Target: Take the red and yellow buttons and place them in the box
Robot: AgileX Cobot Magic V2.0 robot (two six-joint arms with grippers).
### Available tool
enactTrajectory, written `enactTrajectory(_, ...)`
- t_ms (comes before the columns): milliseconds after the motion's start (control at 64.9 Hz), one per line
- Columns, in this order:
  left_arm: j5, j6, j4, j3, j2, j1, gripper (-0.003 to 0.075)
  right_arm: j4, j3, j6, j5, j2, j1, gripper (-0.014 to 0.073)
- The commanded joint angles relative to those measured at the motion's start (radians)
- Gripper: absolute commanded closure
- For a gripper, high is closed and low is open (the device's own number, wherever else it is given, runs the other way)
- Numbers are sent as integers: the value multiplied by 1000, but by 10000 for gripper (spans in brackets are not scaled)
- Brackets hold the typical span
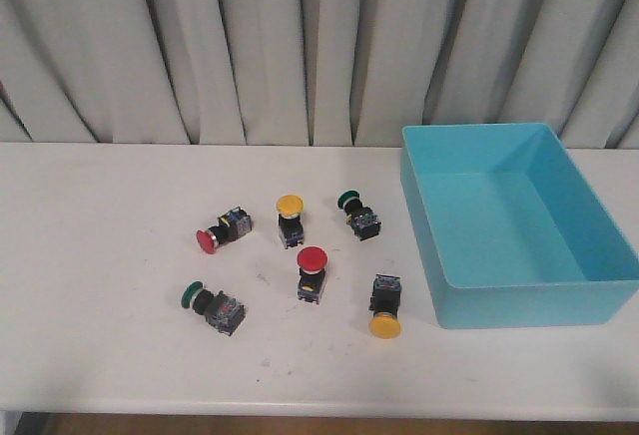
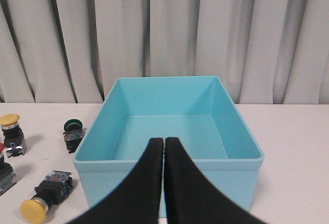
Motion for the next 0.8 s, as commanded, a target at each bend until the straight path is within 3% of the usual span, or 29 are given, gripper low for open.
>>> enactTrajectory(0, -77, -3, -3, 47, -14, 2, 727, 0, 7, -6, -67, -9, -6, 596)
enactTrajectory(647, -83, -3, -4, 47, -14, 2, 727, 5, 7, -6, -67, -9, -6, 596)
enactTrajectory(785, -77, -60, -4, 47, -14, 2, 727, 0, 7, -6, -71, -9, -6, 596)
